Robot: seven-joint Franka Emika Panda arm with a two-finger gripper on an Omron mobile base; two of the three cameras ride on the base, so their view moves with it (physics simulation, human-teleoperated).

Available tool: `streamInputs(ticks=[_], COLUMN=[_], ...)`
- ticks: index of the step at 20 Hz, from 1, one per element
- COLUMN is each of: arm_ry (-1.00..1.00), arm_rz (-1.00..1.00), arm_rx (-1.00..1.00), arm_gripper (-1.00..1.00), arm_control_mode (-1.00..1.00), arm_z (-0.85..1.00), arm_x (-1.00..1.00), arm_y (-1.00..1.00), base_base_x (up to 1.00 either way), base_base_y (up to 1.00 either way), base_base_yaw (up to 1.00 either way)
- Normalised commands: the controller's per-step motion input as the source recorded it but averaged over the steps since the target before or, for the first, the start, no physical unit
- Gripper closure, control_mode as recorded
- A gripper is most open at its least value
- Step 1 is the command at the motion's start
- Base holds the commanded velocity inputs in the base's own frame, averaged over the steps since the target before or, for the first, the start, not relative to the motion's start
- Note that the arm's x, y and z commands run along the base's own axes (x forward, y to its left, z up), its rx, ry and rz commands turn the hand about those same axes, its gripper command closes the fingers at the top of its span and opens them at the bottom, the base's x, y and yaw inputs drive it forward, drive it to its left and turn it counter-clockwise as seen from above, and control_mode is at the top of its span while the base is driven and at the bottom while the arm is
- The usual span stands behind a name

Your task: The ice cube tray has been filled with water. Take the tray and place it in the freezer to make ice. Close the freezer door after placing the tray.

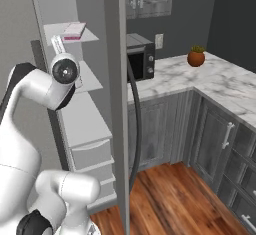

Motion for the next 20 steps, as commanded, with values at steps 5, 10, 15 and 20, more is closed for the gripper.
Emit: streamInputs(ticks=[5,10,15,20], arm_ry=[0.00,0.00,0.00,0.00], arm_rz=[0.00,0.00,0.00,0.00], arm_rx=[-0.04,0.00,0.00,0.00], arm_gripper=[-1.00,-1.00,-1.00,-1.00], arm_control_mode=[1.00,1.00,1.00,1.00], arm_z=[0.00,0.00,0.00,0.00], arm_x=[-0.34,0.00,0.00,0.00], arm_y=[0.00,0.00,0.00,0.00], base_base_x=[-0.49,-0.48,-0.24,0.00], base_base_y=[0.00,0.00,-0.13,-0.23], base_base_yaw=[0.00,0.05,0.11,0.15])
